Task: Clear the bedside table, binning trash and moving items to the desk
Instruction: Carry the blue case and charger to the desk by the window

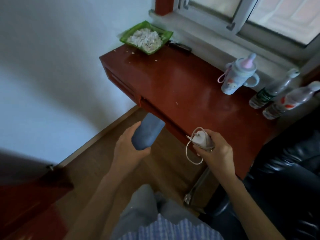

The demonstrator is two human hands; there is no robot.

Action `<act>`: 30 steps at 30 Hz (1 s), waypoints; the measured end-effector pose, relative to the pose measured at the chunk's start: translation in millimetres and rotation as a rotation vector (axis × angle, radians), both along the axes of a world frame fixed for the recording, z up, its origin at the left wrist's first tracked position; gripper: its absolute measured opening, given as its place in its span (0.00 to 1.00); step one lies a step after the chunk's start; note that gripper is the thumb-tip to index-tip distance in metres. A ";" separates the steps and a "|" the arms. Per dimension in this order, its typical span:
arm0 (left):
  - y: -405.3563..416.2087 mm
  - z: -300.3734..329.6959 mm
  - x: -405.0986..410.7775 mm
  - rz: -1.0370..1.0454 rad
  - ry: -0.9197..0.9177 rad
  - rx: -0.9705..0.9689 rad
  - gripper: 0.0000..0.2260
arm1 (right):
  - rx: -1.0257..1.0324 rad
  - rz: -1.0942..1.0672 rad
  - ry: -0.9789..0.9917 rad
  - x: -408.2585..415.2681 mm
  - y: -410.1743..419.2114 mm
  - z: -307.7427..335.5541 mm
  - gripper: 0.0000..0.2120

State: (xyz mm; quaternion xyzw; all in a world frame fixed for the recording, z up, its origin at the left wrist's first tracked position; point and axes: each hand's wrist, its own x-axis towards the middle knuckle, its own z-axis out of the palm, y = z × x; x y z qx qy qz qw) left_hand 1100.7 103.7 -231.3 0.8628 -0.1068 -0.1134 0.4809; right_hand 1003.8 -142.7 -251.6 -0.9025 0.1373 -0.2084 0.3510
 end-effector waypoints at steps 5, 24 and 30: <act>-43.1 -8.5 71.2 -0.186 -0.012 0.043 0.39 | -0.020 -0.136 0.017 36.5 -25.1 -5.9 0.25; -254.3 -26.5 245.2 -0.920 -0.040 0.127 0.37 | 0.047 -0.836 0.079 98.0 -81.0 -5.2 0.24; -329.6 -34.7 226.2 -1.102 -0.077 0.129 0.34 | 0.067 -0.950 0.084 74.6 -111.3 -16.7 0.24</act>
